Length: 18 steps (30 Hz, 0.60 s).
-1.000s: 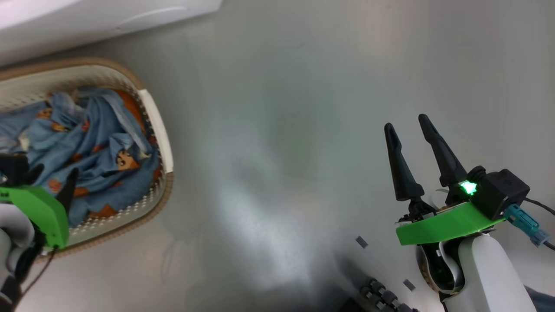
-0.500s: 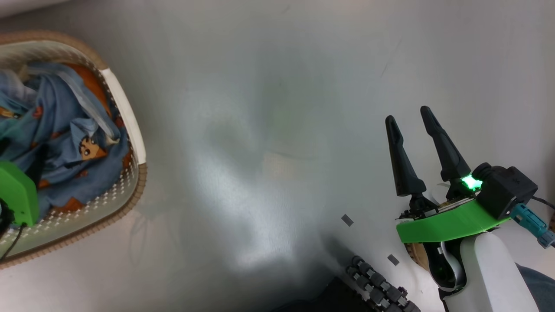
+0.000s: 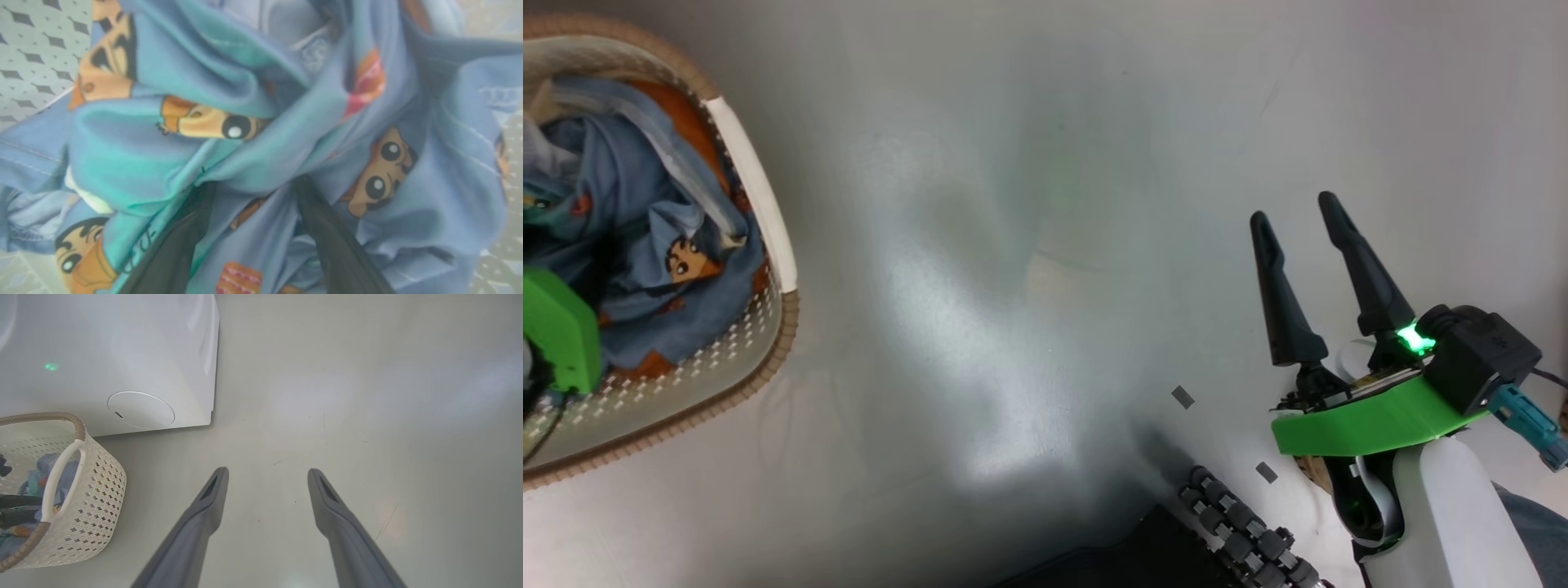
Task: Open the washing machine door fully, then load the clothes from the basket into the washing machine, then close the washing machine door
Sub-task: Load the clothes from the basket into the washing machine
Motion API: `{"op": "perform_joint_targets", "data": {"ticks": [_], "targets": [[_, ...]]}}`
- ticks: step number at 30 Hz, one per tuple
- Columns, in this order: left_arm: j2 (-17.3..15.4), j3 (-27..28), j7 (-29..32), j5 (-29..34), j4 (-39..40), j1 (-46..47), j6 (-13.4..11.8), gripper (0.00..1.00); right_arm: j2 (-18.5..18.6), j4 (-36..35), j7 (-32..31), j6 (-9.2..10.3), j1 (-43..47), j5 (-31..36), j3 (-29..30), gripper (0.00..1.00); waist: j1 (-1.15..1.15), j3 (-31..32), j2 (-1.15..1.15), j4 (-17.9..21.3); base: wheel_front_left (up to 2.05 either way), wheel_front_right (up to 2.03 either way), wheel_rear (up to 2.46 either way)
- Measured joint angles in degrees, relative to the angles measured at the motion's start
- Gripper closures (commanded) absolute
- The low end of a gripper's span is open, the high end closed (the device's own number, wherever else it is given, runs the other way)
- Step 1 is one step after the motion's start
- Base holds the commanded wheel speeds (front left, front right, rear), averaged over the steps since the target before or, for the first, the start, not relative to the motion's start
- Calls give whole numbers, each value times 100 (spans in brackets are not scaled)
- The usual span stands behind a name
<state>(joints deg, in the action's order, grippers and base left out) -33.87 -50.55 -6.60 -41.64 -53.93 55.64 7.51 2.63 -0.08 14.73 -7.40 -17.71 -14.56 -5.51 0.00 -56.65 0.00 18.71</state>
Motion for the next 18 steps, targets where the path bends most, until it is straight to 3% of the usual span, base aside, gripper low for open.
{"op": "perform_joint_targets", "data": {"ticks": [1, 3, 5, 11, 18], "targets": [[46, -57, -15, 1, -54, 26, 0, 0, 0, -13, 0, 0, 2, 22, 29, 0, 0, -9, 0, -17, 0, 0, 0], [132, -153, -111, 7, -182, 98, 0, 53, 0, -32, 0, 0, 4, 40, 62, 0, 0, -28, 0, -48, 0, 0, 0], [211, -245, -215, 16, -304, 172, 0, 100, 0, -46, 0, 0, 6, 52, 76, 0, 0, -44, 0, -77, 0, 0, 0], [409, -375, -430, 34, -534, 255, 0, 100, 0, -43, 0, 0, 4, 89, 86, 0, 0, -49, 0, -143, 0, 0, 0], [555, -202, -713, -409, -568, 303, 0, 100, 0, 65, 0, 0, -24, 112, 142, 0, 0, 67, 0, -241, 0, 0, 0]]}}
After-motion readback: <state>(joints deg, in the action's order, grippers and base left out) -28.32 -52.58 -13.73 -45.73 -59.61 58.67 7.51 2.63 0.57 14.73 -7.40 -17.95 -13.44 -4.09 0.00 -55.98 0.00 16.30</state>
